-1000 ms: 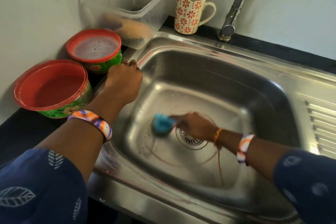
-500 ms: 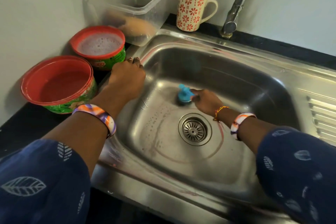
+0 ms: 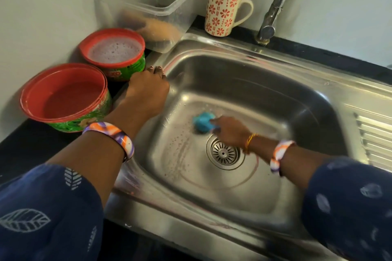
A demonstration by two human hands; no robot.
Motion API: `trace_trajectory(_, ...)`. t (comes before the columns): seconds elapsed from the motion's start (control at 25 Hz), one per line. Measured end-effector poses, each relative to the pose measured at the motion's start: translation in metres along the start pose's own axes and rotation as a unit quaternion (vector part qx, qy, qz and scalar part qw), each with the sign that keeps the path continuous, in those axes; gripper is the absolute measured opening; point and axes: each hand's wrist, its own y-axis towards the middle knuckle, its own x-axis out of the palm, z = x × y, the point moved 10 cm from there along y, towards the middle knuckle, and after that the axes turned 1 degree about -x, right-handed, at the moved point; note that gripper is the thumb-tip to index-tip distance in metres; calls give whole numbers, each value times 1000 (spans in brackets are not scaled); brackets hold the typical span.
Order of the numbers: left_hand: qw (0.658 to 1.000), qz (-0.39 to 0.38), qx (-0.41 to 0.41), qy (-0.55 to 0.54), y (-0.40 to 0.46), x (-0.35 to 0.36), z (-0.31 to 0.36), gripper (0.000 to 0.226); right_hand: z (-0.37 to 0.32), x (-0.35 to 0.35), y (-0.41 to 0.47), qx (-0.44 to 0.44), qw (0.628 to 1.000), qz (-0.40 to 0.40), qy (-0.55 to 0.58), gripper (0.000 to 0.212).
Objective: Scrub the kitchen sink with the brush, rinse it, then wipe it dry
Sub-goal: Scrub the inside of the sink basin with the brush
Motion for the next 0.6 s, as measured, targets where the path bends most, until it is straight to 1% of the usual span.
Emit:
trace_trajectory(0.04, 1000, 0, -1, 0, 0, 0, 0, 51, -37, 25, -22, -81, 995, -44, 28, 40)
trace_trajectory(0.08, 1000, -1, -1, 1, 0, 1, 0, 51, -66, 49, -47, -145, 982, -112, 50, 41)
trace_trajectory(0.12, 1000, -1, -2, -1, 0, 1, -1, 51, -74, 57, -57, -182, 971, -138, 72, 41)
trace_trajectory(0.16, 1000, -1, -2, -3, 0, 1, -1, 50, -68, 50, -53, -194, 970, -120, 82, 39)
trace_trajectory(0.2, 1000, -1, -2, -6, 0, 0, -1, 50, -44, 29, -31, -141, 984, -63, 91, 37)
trace_trajectory(0.24, 1000, -1, -2, -9, 0, 0, -1, 50, -3, 1, -6, -28, 994, 21, 100, 36)
trace_trajectory(0.28, 1000, -2, -3, -12, 0, 0, 0, 49, 30, -20, 3, 78, 988, 71, 115, 35)
trace_trajectory(0.32, 1000, -3, -3, -15, 1, 0, 0, 48, 42, -21, 5, 115, 982, 77, 131, 32)
trace_trajectory(0.36, 1000, -3, -3, -17, 1, 0, 0, 47, 30, -12, 1, 77, 983, 57, 156, 30)
trace_trajectory(0.4, 1000, -4, -4, -16, 1, 1, 0, 46, -3, 4, -11, 5, 982, 2, 187, 27)
trace_trajectory(0.44, 1000, -6, -4, -11, 1, 2, 1, 45, -41, 29, -30, -55, 970, -99, 213, 27)
trace_trajectory(0.48, 1000, -7, -2, -7, 2, 3, 1, 45, -64, 49, -49, -103, 958, -170, 205, 28)
trace_trajectory(0.52, 1000, -6, 1, -5, 3, 2, 1, 44, -70, 50, -53, -136, 960, -166, 181, 30)
trace_trajectory(0.56, 1000, -9, 2, -7, 3, 3, 2, 44, -58, 41, -37, -126, 972, -116, 159, 31)
trace_trajectory(0.6, 1000, -11, -2, -5, 4, 2, 1, 44, -36, 20, -15, -68, 986, -43, 144, 32)
